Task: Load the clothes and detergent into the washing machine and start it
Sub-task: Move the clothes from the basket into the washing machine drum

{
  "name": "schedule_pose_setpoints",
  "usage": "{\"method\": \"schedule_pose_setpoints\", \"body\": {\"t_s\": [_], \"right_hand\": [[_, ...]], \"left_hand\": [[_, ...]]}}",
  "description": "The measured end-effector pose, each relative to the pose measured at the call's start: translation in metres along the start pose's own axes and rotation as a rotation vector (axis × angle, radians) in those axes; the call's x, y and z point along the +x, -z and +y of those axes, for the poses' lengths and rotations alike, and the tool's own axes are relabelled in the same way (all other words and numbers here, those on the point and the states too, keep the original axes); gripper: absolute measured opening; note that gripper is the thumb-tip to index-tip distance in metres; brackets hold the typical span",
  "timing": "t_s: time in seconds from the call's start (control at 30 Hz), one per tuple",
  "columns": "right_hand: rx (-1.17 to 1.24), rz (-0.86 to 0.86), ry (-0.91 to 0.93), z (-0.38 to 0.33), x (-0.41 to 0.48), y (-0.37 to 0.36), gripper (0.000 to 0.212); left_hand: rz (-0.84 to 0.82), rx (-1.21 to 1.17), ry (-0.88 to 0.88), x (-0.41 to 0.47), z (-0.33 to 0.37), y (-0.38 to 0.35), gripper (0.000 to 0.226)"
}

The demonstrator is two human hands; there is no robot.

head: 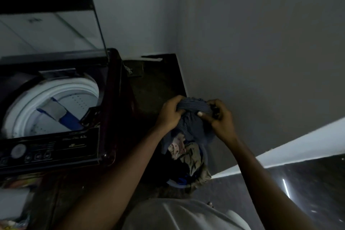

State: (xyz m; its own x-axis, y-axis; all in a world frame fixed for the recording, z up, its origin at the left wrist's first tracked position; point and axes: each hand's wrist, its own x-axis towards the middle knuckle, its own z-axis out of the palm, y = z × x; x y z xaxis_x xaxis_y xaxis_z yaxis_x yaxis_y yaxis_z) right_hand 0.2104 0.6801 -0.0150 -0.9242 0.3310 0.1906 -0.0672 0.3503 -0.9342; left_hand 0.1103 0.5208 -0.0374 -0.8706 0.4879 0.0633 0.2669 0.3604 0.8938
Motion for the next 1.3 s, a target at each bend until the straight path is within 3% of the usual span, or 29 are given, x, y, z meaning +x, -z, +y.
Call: {"method": "schedule_pose_setpoints", "body": {"t_s": [0.07, 0.17, 0.23, 0.3, 0.37, 0.43, 0.47, 0.57, 0.67, 0.77, 0.87, 0.97, 1.03, 1.2, 1.3], "right_hand": [[0.077, -0.122, -0.034, -0.01, 0.0, 0.003, 0.01], [0.062, -0.028, -0.055, -0.014, 0.009, 0.014, 0.01], [-0.073, -0.031, -0.096, -0.014, 0.021, 0.02, 0.036], [-0.131, -0.192, -0.15, -0.013, 0.033, 0.013, 0.058], [-0.132, -0.236, -0.125, -0.011, 0.044, 0.001, 0.039], [-0.111, -0.145, -0.091, -0.012, 0.053, -0.005, 0.009], [-0.101, -0.106, -0.084, -0.012, 0.057, -0.005, 0.007], [-0.126, -0.091, -0.068, -0.023, 0.065, -0.002, 0.025], [-0.167, -0.115, 0.004, -0.037, 0.072, -0.004, 0.028], [-0.19, -0.081, 0.08, -0.047, 0.081, -0.005, 0.027], [-0.206, -0.042, 0.118, -0.063, 0.091, -0.009, 0.022], [-0.168, -0.06, 0.144, -0.082, 0.098, -0.016, 0.015], [-0.11, -0.08, 0.129, -0.091, 0.101, -0.02, 0.016], [0.102, -0.294, 0.078, -0.115, 0.103, -0.017, 0.012], [0.097, -0.353, 0.079, -0.107, 0.099, -0.001, 0.05]], "left_hand": [[0.018, -0.052, -0.053, 0.008, 0.003, 0.014, 0.046], [0.017, -0.125, -0.104, 0.016, 0.011, 0.033, 0.061], [0.006, -0.17, -0.142, 0.019, 0.019, 0.043, 0.063], [-0.011, -0.199, -0.167, 0.023, 0.026, 0.052, 0.056], [-0.026, -0.177, -0.203, 0.026, 0.029, 0.06, 0.05], [-0.034, -0.091, -0.231, 0.025, 0.027, 0.069, 0.05], [-0.042, -0.038, -0.235, 0.024, 0.025, 0.074, 0.05], [-0.123, 0.231, -0.244, 0.025, 0.02, 0.09, 0.05], [-0.287, 0.57, -0.156, 0.028, 0.02, 0.102, 0.056], [-0.364, 0.347, -0.017, 0.023, 0.022, 0.103, 0.081], [-0.247, 0.188, -0.036, 0.018, 0.031, 0.092, 0.115], [-0.088, 0.081, -0.066, 0.017, 0.045, 0.076, 0.129], [-0.022, 0.029, -0.06, 0.018, 0.05, 0.07, 0.124], [0.184, -0.257, 0.016, 0.026, 0.062, 0.075, 0.056], [0.267, -0.397, 0.045, 0.033, 0.082, 0.091, 0.049]]}}
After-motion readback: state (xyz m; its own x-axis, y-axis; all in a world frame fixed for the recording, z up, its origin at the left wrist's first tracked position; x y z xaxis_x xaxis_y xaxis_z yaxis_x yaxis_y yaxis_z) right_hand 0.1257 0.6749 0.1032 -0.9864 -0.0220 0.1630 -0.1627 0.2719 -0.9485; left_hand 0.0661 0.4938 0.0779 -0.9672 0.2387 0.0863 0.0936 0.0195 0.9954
